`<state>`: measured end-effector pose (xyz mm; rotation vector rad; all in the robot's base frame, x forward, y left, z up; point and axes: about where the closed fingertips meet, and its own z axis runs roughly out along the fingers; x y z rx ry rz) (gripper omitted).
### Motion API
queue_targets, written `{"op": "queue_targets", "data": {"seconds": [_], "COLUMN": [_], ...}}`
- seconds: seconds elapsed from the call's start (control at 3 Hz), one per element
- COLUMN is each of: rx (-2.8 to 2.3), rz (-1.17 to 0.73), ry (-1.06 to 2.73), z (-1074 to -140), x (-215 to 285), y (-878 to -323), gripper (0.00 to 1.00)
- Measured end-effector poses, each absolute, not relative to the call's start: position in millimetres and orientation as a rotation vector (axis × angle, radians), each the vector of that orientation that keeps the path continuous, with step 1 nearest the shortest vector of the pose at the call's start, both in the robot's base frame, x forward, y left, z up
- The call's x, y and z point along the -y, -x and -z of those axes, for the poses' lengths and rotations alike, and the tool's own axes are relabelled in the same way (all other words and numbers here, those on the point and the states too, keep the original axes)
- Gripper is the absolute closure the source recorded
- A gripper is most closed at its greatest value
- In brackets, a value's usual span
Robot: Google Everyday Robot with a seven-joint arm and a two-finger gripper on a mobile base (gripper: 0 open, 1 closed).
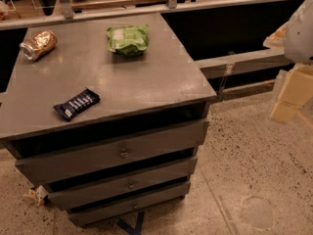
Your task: Move green rice chip bag near rxbar blueberry
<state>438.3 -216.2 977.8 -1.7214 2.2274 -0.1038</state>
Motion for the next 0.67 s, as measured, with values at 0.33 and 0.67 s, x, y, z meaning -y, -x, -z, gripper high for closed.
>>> {"op": "queue_targets", "data": {"seconds": [0.33,0.67], "rx": [-2.227,-2.235], "rz": [0.104,0.093], "ry": [1.721,1.633], "z": [-977.8,-978.9], "x": [216.2,219.8], "y": [-438.3,-445.9], "gripper": [0.00,0.00]}}
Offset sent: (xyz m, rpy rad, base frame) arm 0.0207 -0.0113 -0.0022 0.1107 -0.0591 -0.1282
